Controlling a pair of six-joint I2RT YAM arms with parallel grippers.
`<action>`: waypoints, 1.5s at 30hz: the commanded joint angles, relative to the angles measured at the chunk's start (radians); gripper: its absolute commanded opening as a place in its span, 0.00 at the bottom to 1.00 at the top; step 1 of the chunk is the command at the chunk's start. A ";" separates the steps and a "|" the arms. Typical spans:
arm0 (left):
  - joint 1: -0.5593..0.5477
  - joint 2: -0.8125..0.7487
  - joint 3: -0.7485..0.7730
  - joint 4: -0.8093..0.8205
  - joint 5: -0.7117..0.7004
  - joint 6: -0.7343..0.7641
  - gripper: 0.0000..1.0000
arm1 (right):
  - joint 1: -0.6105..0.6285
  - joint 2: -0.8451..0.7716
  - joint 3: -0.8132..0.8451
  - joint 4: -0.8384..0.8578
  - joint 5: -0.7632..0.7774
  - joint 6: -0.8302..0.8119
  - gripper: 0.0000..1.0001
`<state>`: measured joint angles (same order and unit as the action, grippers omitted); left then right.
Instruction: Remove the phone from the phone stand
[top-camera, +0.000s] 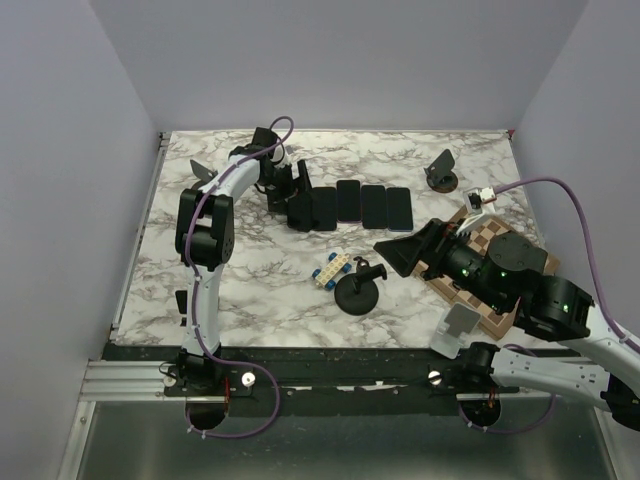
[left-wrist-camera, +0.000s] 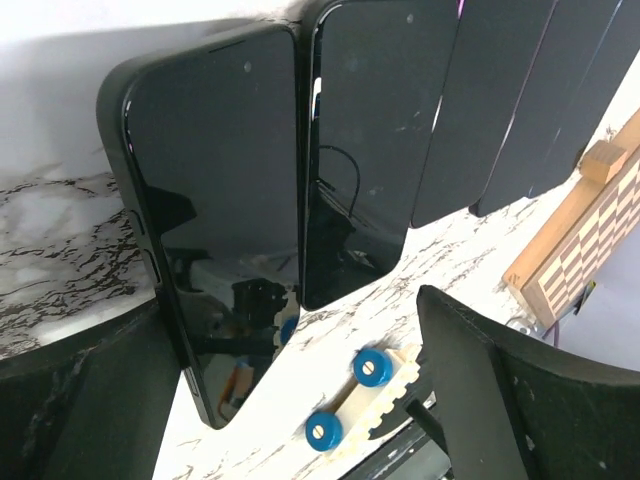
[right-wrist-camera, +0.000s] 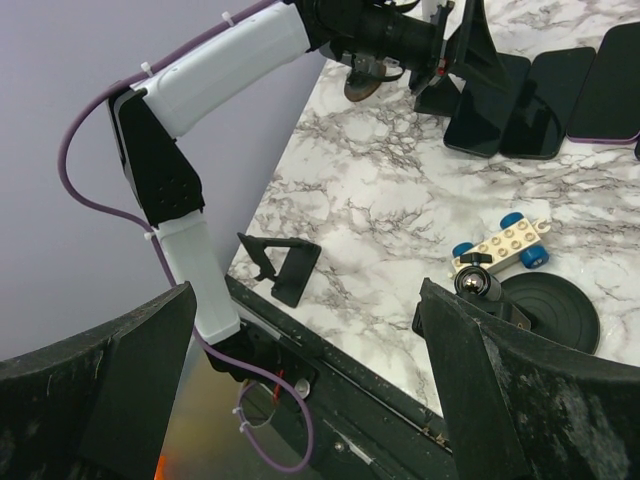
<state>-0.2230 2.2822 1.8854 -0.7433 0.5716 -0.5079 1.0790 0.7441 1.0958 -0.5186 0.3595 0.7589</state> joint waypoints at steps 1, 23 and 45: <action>-0.009 -0.028 -0.009 -0.012 -0.034 -0.014 0.99 | 0.006 0.006 0.030 -0.018 0.020 0.000 1.00; -0.060 -0.104 0.084 -0.158 -0.367 0.033 0.98 | 0.006 0.035 0.035 -0.004 0.002 0.005 1.00; -0.090 -1.109 -0.510 0.334 -0.643 0.113 0.99 | 0.006 0.141 0.083 -0.094 0.293 0.008 1.00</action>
<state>-0.3023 1.3266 1.4830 -0.6220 -0.0326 -0.4458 1.0790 0.8764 1.1431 -0.5602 0.5049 0.7601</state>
